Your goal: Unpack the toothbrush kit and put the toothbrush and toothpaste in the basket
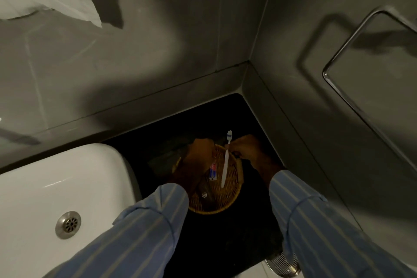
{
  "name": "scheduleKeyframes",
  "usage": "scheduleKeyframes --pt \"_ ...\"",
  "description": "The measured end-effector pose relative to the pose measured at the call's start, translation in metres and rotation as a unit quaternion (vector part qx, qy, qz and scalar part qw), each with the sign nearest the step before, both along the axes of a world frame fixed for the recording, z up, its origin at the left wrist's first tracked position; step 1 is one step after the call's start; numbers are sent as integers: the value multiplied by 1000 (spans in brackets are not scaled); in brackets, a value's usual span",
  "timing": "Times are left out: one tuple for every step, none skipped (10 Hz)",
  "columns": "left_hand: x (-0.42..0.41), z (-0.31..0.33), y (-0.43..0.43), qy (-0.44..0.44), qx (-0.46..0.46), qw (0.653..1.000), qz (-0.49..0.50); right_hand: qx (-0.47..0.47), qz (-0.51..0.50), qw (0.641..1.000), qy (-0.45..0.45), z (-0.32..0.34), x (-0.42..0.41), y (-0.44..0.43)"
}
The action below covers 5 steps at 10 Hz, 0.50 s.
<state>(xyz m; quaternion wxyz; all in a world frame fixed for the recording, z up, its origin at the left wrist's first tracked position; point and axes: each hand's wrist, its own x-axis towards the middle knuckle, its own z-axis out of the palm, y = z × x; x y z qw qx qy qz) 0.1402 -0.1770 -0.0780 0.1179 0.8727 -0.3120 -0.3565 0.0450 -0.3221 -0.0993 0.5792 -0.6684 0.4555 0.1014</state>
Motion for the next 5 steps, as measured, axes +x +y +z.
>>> scheduleKeyframes --pt "0 -1 -2 2 2 1000 3 -3 4 1000 11 -4 -1 -1" --pt "-3 6 -1 -1 8 1000 -9 -6 -2 1000 13 2 -4 0" --pt "-7 13 5 -15 -17 1000 -2 -14 -5 1000 5 13 -11 5" --pt "-13 28 23 -30 -79 996 0 -68 -10 996 -60 49 -19 11" --pt "-17 47 38 -66 -131 989 5 -91 -23 988 -126 89 -27 17"
